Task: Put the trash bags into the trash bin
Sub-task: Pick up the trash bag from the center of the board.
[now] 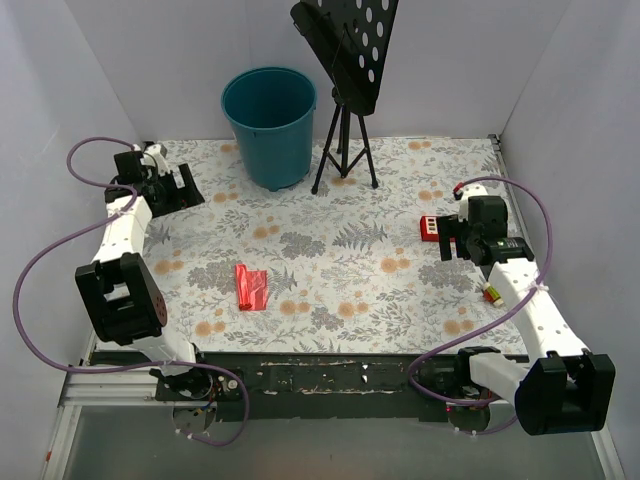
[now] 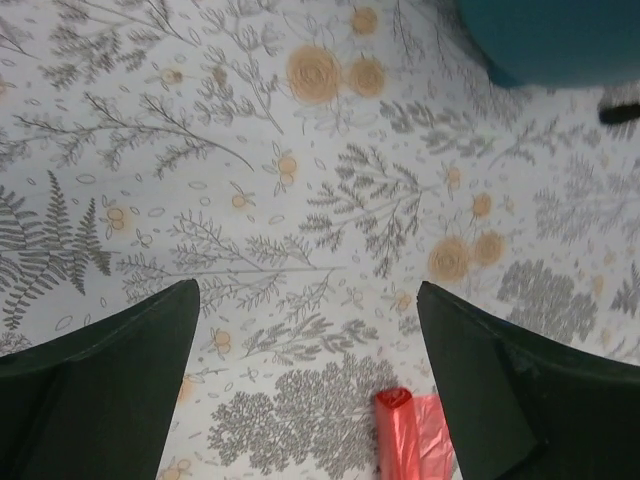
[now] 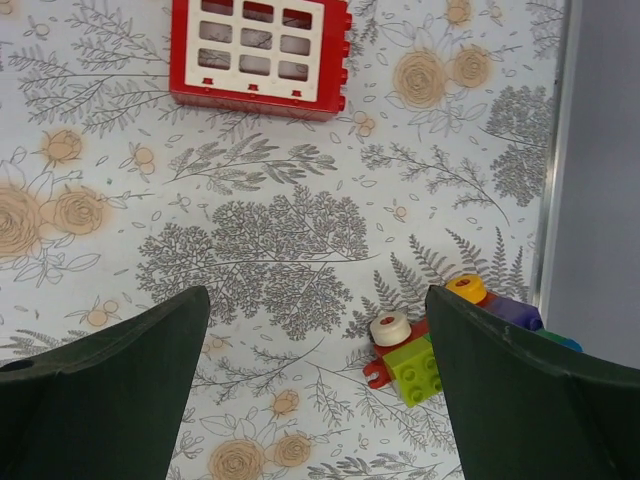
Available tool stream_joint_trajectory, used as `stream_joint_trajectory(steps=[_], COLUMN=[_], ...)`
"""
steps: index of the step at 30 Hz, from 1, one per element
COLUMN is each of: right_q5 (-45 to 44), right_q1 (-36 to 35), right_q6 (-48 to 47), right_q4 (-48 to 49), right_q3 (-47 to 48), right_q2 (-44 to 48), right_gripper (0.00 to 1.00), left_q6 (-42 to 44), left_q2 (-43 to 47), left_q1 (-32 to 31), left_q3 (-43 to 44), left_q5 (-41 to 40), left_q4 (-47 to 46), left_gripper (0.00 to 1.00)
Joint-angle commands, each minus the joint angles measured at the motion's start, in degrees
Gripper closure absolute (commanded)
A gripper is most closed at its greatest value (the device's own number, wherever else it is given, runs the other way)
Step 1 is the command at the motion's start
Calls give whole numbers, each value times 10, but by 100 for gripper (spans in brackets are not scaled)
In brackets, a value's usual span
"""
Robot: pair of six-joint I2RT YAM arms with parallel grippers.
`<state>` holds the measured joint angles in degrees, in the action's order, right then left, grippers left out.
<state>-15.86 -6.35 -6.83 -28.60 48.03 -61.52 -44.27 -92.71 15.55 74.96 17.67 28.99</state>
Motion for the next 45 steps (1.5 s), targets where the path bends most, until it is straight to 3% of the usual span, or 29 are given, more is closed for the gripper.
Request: stream_joint_trajectory(steps=[1, 3, 6, 16, 30, 33, 35, 38, 41, 45], right_q5=[100, 154, 245, 265, 268, 265, 269, 282, 290, 311], right_q1=[0, 0, -1, -14, -24, -25, -26, -29, -44, -80], right_q6=[-38, -77, -141, -144, -131, -122, -118, -116, -117, -118], right_q4=[15, 7, -15, -18, -16, -15, -11, -5, 4, 28], right_q3=[22, 24, 24, 8, 8, 10, 12, 18, 27, 38], right_q2=[-4, -4, 5, 7, -15, -24, -30, -41, -55, -71], right_gripper=[2, 2, 2, 3, 5, 5, 6, 7, 7, 7], left_q6=[121, 104, 68, -36, -50, -42, -54, -78, -66, -54], left_q2=[22, -8, -20, 37, -29, -34, -45, -62, -87, -109], left_q1=[1, 2, 1, -8, -90, -147, -196, -216, -215, -214], left_q3=[-12, -7, -38, -179, -199, -193, -192, -194, -186, -171], left_q5=[56, 34, 38, 48, 141, 109, 38, -63, -88, -61], left_q4=[96, 160, 207, 166, 142, 135, 134, 144, 161, 168], left_gripper=[14, 20, 21, 25, 44, 44, 47, 51, 54, 62])
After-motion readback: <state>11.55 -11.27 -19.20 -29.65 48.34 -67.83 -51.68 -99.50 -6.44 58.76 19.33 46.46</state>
